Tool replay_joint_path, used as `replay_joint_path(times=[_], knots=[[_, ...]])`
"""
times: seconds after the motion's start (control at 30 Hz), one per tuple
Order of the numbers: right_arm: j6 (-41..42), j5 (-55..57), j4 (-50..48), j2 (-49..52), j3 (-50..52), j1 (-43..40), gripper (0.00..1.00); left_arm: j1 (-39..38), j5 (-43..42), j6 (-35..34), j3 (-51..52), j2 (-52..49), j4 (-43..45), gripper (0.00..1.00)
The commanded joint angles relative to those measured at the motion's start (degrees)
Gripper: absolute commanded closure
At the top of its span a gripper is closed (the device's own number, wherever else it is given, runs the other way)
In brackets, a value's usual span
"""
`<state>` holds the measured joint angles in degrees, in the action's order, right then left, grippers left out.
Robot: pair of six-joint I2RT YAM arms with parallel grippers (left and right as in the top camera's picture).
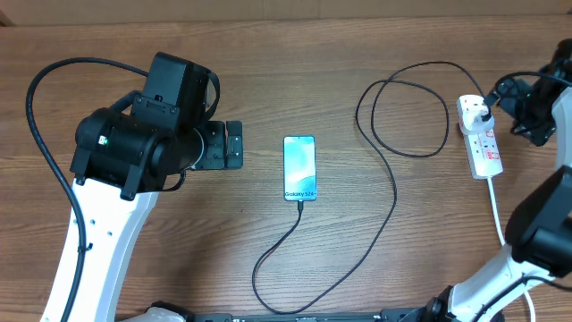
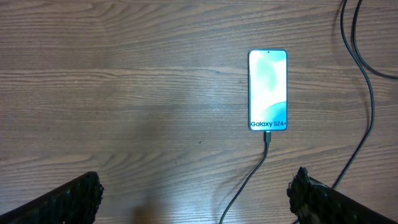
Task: Plug charger to phone and switch on socket
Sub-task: 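Move the right gripper to the white power strip's switch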
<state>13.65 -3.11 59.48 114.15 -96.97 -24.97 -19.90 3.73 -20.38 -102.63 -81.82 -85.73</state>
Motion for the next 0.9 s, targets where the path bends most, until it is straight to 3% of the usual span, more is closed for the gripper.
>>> replay_joint_path(times=[0.0,0.13,0.87], knots=[[-0.8,-2.8,-0.5,2.4,-0.1,0.2,0.00,-0.1,0.7,1.1,-1.0,-0.3,0.1,0.01],[-3.6,-7.0,-1.7,4.1,0.1,0.2,0.00,-0.1,0.7,1.1,-1.0,-0.3,0.1,0.00],[-6.1,-7.1,-8.6,5.7,3.2,0.2,0.00,-0.1,0.7,1.1,-1.0,-0.3,0.1,0.00]])
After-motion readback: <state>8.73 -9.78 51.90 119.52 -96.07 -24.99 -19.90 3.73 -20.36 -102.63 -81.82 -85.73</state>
